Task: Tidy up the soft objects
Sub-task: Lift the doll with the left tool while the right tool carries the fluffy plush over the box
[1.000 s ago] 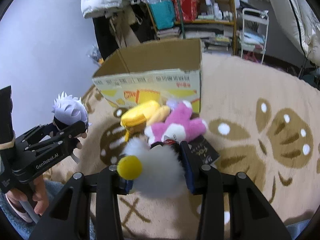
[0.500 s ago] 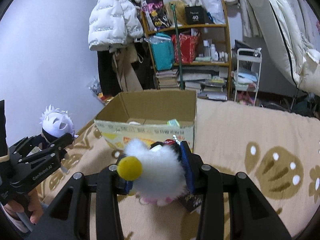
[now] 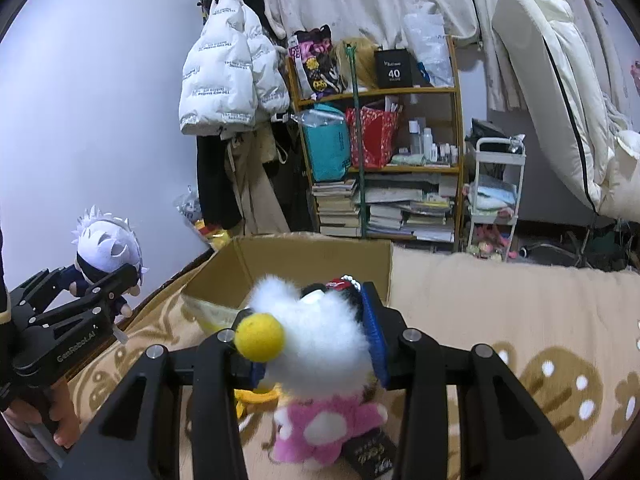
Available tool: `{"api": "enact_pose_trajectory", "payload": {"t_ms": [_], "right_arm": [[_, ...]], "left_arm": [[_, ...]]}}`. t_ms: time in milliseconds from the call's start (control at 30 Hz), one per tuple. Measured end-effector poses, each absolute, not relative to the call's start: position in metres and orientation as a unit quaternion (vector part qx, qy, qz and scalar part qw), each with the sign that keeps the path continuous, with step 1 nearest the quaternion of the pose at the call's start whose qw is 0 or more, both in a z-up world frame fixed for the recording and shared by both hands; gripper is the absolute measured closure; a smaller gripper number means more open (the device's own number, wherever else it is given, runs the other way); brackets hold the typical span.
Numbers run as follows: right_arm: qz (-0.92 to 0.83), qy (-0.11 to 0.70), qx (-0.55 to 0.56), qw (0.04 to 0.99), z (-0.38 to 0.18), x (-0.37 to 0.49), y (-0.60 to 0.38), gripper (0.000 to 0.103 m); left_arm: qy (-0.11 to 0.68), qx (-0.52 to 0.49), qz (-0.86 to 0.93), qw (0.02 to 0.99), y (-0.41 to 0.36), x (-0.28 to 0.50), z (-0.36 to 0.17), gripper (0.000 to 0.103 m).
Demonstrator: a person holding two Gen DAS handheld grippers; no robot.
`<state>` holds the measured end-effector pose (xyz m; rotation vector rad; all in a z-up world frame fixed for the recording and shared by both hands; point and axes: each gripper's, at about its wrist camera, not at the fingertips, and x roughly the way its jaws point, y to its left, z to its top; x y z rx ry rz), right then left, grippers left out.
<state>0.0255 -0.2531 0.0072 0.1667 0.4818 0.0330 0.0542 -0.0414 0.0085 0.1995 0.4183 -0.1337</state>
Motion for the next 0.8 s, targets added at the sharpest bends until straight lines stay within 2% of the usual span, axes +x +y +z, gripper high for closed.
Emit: {"api": "enact_pose_trajectory", "payload": {"t_ms": [500,800], "right_arm": [[0.034,0.210,0.079,0.974,0.016,0.076,-0.262,0.060],[0.049,0.224,0.090,0.969,-0.001,0.096,-0.264,0.060]], "left_arm": [[0.196,0.108,-0.080,0.971,-0.061,0.110,0.015,0.047],[0.221,0.095,-0.099,0.966,-0.067,0.136,-0.005,0.047]]}}
